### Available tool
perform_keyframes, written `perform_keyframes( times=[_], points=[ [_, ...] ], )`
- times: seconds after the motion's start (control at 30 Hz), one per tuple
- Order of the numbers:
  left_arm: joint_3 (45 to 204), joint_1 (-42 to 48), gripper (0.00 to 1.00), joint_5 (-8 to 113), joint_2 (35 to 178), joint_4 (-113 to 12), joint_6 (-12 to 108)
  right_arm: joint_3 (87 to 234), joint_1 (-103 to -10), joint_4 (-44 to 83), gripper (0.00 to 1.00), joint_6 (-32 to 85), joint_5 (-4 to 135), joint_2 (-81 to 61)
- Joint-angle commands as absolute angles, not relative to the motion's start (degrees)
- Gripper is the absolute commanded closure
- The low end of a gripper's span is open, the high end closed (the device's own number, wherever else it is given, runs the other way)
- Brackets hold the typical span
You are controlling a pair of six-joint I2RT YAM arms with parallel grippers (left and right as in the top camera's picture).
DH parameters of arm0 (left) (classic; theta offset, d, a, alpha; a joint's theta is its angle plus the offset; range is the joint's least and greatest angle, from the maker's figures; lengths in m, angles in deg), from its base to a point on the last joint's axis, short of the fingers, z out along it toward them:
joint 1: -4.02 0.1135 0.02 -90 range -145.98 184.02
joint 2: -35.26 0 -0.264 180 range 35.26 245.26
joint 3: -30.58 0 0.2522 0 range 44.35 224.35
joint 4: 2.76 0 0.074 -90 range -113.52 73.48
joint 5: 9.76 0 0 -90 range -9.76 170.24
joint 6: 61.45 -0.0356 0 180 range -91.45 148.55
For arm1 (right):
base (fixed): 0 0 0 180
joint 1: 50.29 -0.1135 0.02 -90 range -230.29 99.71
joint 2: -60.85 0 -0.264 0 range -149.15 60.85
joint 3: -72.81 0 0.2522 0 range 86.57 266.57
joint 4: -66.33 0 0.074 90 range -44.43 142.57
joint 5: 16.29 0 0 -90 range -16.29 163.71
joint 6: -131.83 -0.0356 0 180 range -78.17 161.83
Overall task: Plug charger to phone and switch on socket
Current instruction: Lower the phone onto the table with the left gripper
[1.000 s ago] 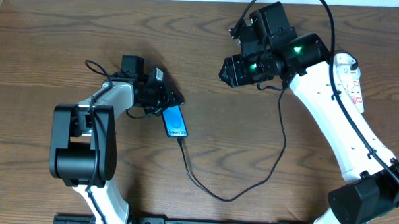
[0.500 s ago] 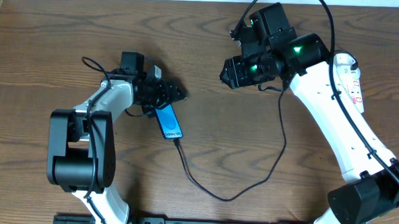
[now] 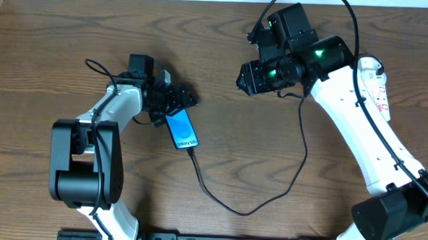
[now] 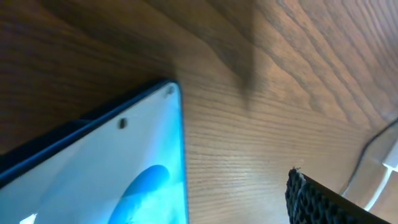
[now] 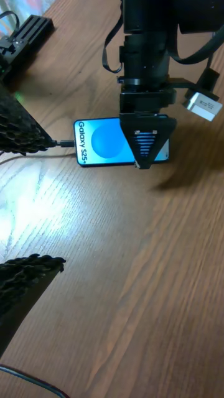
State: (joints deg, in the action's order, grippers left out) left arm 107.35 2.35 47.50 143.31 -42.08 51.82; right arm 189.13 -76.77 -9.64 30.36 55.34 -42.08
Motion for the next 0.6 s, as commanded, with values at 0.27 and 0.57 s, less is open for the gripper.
perform_keyframes(
  times=[0.27, 0.57],
  points=[
    [104.9, 2.77, 0.09, 60.42, 147.25, -43.06, 50.64, 188.85, -76.97, -10.02, 0.47, 31.21, 56.69, -40.51],
    [105.56, 2.77, 0.08, 60.38, 147.23, -43.5, 50.66, 188.85, -77.01, -10.26, 0.47, 31.24, 57.13, -40.51]
  ],
)
